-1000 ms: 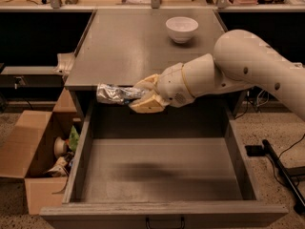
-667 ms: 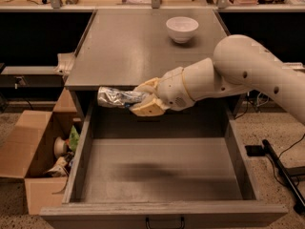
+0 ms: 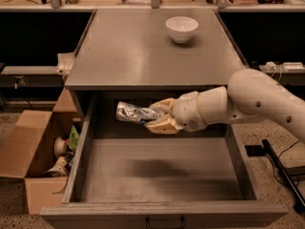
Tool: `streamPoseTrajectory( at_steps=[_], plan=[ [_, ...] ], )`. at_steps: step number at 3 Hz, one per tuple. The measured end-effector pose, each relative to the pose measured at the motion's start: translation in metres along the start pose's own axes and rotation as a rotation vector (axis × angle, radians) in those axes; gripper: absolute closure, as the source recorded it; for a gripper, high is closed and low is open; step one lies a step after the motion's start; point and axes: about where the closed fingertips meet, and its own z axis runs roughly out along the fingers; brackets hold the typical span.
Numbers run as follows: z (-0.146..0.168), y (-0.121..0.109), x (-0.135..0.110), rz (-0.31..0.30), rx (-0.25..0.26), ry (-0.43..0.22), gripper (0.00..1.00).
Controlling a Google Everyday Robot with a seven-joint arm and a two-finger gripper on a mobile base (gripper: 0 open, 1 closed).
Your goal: Place redbull can into top drawer
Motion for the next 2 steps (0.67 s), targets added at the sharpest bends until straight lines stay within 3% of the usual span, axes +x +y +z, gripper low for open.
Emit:
streamPoseTrajectory(
  at_steps=[1,2],
  plan=[
    [-0.0101,-0.0104,0.0423,0.067,0.044,-0.001,1.00],
    [-0.0101,-0.0104,0.0423,0.067,0.043,-0.001,1.00]
  ],
)
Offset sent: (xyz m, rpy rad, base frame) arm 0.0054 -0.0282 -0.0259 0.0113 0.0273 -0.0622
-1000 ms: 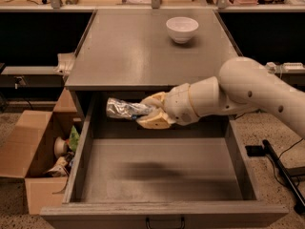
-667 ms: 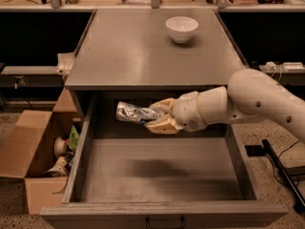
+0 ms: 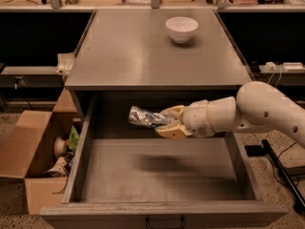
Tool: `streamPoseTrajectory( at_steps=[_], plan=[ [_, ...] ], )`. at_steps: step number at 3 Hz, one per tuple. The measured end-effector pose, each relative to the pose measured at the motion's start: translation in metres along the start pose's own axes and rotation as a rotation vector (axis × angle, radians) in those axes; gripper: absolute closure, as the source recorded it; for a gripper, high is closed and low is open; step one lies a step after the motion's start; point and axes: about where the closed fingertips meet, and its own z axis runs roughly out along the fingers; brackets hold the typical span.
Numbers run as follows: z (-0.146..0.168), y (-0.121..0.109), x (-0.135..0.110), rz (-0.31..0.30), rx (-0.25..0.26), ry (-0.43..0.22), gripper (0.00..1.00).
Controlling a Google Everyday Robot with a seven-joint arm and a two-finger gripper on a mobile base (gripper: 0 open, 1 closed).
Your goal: Place redbull can into top drawer
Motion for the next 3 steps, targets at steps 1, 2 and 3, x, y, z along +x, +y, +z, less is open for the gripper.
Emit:
streamPoseTrajectory(
  at_steps=[1,2,3],
  plan=[
    [0.002,-0.007,0.015,-0.001,0.013,0.028,1.00],
    [-0.001,-0.013,0.057,0.016,0.025,0.054,1.00],
    [-0.007,-0.020,0.095,0.043,0.047,0.054,1.00]
  ],
)
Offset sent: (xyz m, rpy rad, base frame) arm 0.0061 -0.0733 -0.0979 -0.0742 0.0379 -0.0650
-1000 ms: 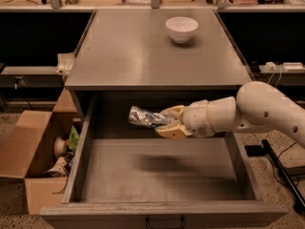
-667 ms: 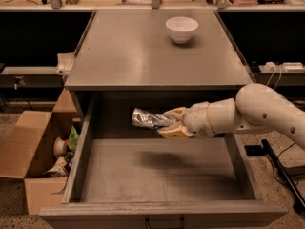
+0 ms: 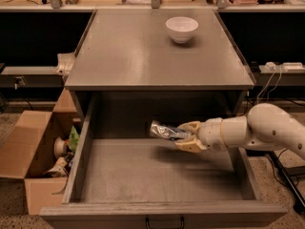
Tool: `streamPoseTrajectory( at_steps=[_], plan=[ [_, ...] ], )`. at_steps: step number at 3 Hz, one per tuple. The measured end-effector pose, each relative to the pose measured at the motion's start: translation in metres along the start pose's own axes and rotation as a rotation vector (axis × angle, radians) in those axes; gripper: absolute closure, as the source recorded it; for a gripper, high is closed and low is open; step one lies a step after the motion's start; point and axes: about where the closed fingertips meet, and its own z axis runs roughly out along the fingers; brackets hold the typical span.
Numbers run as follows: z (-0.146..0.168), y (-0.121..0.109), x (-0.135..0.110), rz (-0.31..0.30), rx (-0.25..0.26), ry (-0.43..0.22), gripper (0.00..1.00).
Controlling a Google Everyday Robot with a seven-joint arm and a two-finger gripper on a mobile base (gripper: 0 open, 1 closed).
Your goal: Place redbull can into top drawer
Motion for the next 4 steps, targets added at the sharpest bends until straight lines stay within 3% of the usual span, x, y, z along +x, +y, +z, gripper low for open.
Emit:
streamPoseTrajectory(
  at_steps=[2,3,4],
  plan=[
    [0.001,-0.016,0.055,0.076,0.017,0.006,1.00],
    [0.002,-0.020,0.066,0.097,0.021,0.022,0.85],
    [0.002,-0.020,0.066,0.098,0.021,0.022,0.62]
  ],
)
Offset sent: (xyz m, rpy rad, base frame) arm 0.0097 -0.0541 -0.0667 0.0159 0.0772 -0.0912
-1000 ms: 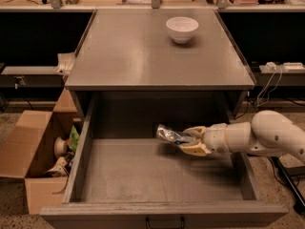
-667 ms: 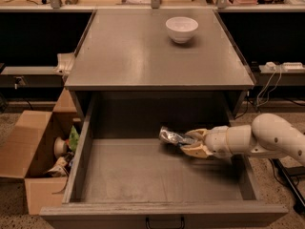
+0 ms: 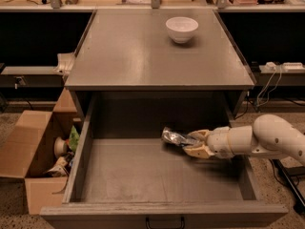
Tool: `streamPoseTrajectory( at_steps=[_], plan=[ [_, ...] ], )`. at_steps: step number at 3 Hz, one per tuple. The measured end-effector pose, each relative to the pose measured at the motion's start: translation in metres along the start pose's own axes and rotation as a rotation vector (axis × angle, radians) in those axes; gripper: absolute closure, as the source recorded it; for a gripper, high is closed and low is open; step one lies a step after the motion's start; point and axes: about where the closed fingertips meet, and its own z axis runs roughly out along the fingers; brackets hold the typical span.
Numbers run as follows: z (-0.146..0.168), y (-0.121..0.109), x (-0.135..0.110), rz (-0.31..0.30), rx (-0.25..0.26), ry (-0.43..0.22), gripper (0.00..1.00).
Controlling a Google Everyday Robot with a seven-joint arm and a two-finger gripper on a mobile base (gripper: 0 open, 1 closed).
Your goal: Place redbull can into top drawer
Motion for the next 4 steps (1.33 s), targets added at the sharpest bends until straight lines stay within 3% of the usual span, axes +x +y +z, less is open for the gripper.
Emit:
streamPoseTrajectory(
  at_steps=[2,3,4],
  plan=[
    [-0.002,0.004,-0.008,-0.030,0.004,0.021,0.17],
    [-0.004,0.006,-0.012,-0.045,-0.004,0.028,0.00],
    [-0.010,0.008,-0.019,-0.073,-0.013,0.024,0.00]
  ],
)
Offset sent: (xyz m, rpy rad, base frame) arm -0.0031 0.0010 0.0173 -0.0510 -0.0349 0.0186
